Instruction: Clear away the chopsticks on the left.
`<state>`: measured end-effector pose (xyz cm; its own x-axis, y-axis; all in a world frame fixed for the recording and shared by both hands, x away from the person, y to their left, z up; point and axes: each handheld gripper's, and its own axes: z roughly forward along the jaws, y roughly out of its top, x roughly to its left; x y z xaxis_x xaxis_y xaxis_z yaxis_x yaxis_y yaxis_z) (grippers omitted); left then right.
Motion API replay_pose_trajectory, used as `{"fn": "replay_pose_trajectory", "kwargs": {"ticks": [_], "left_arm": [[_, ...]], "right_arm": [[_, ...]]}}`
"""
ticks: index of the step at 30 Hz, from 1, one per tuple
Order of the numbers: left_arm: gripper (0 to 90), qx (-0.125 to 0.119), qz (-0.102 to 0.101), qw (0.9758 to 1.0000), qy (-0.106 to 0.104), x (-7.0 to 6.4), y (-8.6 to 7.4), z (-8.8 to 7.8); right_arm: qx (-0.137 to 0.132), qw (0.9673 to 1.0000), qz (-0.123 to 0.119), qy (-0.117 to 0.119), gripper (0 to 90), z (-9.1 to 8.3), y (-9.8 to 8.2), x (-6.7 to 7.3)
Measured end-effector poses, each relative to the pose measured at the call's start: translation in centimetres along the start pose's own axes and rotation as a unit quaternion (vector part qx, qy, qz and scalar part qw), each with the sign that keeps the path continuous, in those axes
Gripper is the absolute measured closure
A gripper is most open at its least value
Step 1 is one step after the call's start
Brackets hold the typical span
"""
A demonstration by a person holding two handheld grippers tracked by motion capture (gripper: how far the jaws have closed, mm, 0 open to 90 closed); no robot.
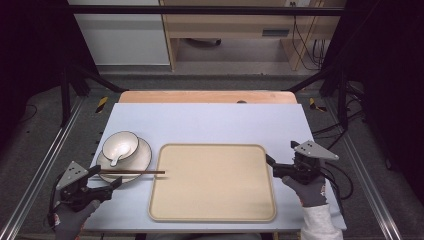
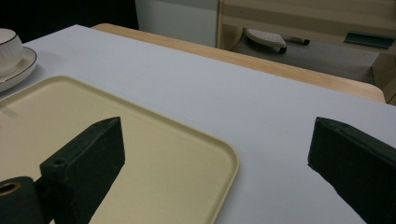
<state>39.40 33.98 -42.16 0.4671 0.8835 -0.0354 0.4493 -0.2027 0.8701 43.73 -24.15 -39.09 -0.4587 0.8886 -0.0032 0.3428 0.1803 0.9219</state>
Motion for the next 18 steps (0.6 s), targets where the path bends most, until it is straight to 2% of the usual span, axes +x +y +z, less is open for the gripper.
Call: {"fn": "replay_pose_trajectory", "kwargs": {"ticks": [5, 8, 10, 12, 18], "left_arm": [[12.8, 0.019, 0.007, 0.9998, 0.005, 0.4, -0.6, 1.2], [16.2, 0.035, 0.02, 0.9991, 0.017, 0.8, -0.9, 1.9], [18.0, 0.034, 0.02, 0.999, 0.018, 0.8, -1.0, 2.1], [22.0, 0.041, 0.024, 0.9986, 0.024, 1.1, -1.1, 2.6], [30.9, 0.059, 0.039, 0.9972, 0.026, 1.4, -1.4, 3.5]], "right_arm": [[0.004, 1.0, -0.002, -0.003, 4.0, 0.1, -0.1, 0.0], [0.009, 0.9999, -0.003, -0.003, 4.1, 0.4, -0.1, 0.1], [0.012, 0.9999, -0.004, -0.002, 4.1, 0.5, -0.2, 0.2], [0.016, 0.9999, -0.007, -0.002, 4.1, 0.7, -0.2, 0.2], [0.017, 0.9998, -0.006, -0.005, 4.2, 0.7, -0.3, 0.1]]}}
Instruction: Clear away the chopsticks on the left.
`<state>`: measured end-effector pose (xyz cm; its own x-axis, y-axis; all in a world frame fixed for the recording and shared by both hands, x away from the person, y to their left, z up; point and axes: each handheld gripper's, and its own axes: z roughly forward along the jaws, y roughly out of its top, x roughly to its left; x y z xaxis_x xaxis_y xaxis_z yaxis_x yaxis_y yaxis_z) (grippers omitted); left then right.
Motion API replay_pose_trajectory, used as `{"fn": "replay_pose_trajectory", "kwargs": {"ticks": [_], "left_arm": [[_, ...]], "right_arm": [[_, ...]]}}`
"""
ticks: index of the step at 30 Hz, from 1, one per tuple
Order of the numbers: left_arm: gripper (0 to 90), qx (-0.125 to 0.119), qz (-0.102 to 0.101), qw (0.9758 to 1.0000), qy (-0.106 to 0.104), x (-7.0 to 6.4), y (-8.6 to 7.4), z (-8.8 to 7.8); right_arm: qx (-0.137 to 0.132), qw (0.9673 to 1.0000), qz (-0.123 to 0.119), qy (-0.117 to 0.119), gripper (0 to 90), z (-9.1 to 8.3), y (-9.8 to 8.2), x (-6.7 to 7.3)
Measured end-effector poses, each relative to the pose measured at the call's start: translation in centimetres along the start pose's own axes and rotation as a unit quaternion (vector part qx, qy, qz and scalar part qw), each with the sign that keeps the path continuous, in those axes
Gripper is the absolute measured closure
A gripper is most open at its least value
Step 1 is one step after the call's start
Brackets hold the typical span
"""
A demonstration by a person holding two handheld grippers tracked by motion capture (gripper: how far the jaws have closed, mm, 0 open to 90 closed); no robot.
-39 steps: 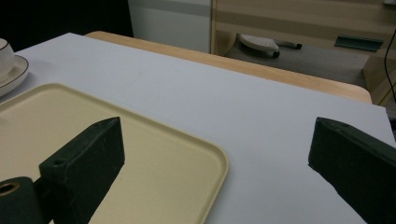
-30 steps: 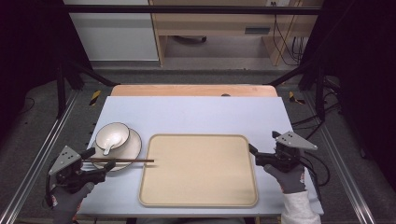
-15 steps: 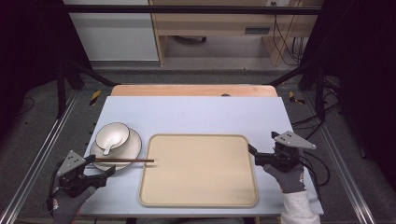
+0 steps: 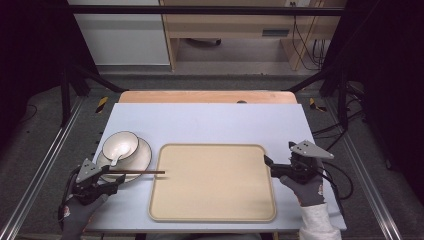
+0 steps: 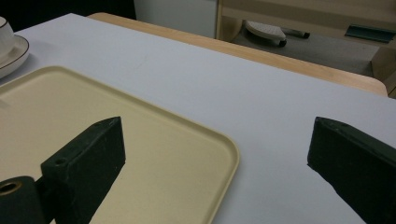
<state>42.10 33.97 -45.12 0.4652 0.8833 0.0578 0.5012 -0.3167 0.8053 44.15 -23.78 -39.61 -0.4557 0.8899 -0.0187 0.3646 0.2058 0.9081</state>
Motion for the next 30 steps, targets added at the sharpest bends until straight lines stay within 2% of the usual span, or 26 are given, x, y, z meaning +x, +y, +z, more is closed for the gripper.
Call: {"fn": "replay_pose_trajectory", "kwargs": {"ticks": [7, 15, 17, 24, 30], "left_arm": [[39.7, 0.01, 0.017, 0.9998, 0.004, -0.2, 0.0, 0.5], [44.1, 0.026, 0.034, 0.999, 0.011, -0.4, 0.1, 0.9], [44.4, 0.027, 0.034, 0.999, 0.01, -0.3, 0.1, 0.9], [45.8, 0.055, 0.06, 0.9967, 0.002, -0.3, 0.7, 0.9], [48.0, 0.063, 0.06, 0.9962, -0.008, -0.1, 1.0, 1.0]], "right_arm": [[0.001, 1.0, 0.001, -0.001, 4.2, 0.0, 0.0, -0.1], [0.0, 1.0, 0.001, -0.002, 4.3, 0.0, 0.0, -0.1], [-0.001, 1.0, 0.001, -0.002, 4.3, -0.1, 0.0, -0.1], [-0.001, 1.0, 0.002, -0.003, 4.2, -0.1, 0.0, -0.2], [-0.002, 1.0, 0.003, -0.005, 4.2, -0.2, 0.1, -0.2]]}}
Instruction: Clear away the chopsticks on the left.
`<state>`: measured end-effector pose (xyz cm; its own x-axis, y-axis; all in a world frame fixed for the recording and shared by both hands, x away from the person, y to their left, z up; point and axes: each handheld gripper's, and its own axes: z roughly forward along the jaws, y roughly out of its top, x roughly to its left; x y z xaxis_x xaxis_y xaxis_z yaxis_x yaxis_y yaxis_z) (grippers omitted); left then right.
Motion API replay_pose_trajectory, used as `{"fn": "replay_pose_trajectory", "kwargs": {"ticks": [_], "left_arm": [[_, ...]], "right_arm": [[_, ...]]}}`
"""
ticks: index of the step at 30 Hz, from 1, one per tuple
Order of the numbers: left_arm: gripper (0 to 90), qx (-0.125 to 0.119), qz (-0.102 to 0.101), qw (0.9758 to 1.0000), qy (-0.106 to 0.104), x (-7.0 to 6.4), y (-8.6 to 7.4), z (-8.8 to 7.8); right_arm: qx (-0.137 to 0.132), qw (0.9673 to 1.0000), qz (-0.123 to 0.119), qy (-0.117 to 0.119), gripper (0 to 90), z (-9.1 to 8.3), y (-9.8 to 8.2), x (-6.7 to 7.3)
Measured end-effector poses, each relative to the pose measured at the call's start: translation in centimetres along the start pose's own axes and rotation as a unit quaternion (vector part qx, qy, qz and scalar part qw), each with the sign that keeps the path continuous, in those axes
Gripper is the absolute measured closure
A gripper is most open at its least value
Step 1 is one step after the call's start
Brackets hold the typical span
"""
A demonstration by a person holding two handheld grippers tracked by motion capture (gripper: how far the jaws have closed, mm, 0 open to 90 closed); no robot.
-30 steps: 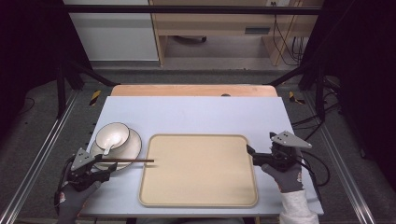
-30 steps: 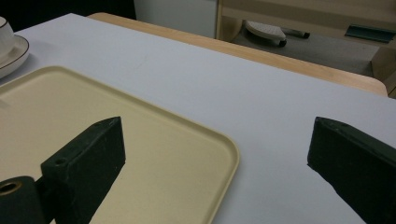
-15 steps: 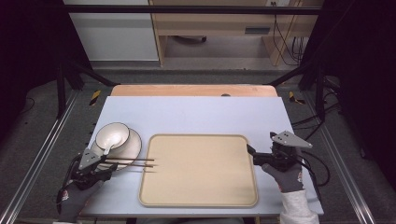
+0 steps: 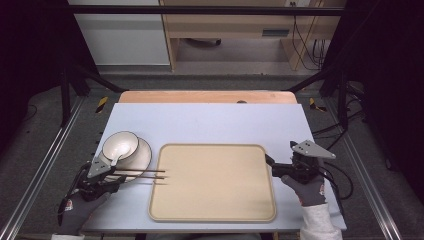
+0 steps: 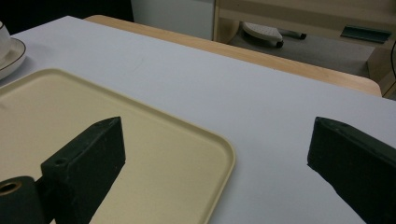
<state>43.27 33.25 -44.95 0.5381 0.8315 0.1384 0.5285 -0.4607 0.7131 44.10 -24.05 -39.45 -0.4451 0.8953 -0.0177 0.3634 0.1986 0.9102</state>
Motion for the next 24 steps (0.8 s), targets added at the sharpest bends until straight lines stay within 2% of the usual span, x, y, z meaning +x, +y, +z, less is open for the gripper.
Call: {"fn": "replay_pose_trajectory", "kwargs": {"ticks": [7, 11, 17, 22, 23, 24], "left_arm": [[53.6, 0.006, -0.006, 0.9999, -0.006, 0.13, 0.2, -0.02], [59.2, 0.013, -0.003, 0.9999, -0.004, 0.06, 0.4, -0.07], [69.9, 0.012, -0.012, 0.9998, 0.003, -0.02, 0.58, -0.11], [70.1, 0.013, -0.011, 0.9998, 0.004, -0.03, 0.6, -0.11], [69.2, 0.01, -0.012, 0.9999, 0.003, 0.04, 0.56, -0.07], [64.2, 0.01, -0.012, 0.9999, 0.003, 0.04, 0.56, -0.07]], "right_arm": [[0.0, 1.0, 0.001, 0.0, 4.3, 0.02, 0.01, 0.0], [0.002, 1.0, -0.001, 0.0, 4.2, 0.07, -0.02, -0.01], [0.004, 1.0, -0.003, -0.001, 4.2, 0.23, -0.07, 0.05], [0.006, 1.0, -0.003, -0.002, 4.2, 0.25, -0.09, 0.06], [0.006, 1.0, -0.004, -0.002, 4.1, 0.26, -0.09, 0.07], [0.006, 1.0, -0.004, -0.002, 4.1, 0.26, -0.09, 0.07]]}}
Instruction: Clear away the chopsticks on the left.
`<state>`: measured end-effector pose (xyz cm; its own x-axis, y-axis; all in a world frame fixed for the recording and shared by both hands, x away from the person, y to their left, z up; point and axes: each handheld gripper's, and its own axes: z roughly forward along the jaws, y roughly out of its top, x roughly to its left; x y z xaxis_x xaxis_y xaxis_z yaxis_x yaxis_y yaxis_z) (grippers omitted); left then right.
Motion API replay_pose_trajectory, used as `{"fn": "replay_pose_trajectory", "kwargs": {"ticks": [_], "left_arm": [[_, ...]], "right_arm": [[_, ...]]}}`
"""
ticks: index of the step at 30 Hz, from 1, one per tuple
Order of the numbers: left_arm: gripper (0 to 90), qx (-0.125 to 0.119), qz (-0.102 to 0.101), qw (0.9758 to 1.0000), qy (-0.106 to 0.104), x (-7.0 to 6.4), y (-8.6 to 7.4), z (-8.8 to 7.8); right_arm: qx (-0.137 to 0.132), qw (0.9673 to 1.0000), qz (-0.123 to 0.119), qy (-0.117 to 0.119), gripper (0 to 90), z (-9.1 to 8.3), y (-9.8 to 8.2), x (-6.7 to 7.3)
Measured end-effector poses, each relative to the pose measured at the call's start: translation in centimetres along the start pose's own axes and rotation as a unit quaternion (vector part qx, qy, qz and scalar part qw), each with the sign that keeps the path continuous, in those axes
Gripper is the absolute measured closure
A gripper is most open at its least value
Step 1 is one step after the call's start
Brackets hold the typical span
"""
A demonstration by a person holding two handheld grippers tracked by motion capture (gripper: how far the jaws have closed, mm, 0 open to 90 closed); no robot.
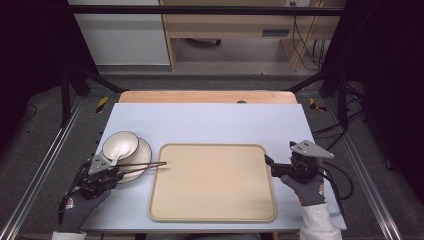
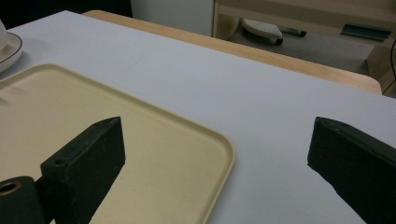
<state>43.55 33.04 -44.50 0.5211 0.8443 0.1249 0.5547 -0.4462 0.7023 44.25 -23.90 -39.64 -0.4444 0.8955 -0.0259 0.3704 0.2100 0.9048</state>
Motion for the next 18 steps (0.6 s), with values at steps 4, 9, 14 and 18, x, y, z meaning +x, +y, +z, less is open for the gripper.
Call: {"fn": "replay_pose_trajectory", "kwargs": {"ticks": [4, 9, 14, 18], "left_arm": [[61.2, 0.005, 0.0, 1.0, -0.007, 0.16, -0.2, 0.39], [67.5, 0.008, 0.0, 0.9999, -0.011, 0.04, -0.05, 0.19], [76.8, 0.012, 0.001, 0.9998, -0.015, -0.32, 0.21, 0.05], [78.9, 0.017, -0.001, 0.9997, -0.019, -0.61, 0.45, 0.08]], "right_arm": [[0.0, 1.0, 0.0, 0.0, 4.2, 0.0, 0.01, -0.01], [0.001, 1.0, -0.001, 0.0, 4.2, 0.0, 0.0, 0.0], [0.002, 1.0, -0.002, -0.002, 4.2, 0.01, -0.02, -0.03], [0.002, 1.0, -0.002, -0.002, 4.2, 0.01, -0.02, -0.02]]}}
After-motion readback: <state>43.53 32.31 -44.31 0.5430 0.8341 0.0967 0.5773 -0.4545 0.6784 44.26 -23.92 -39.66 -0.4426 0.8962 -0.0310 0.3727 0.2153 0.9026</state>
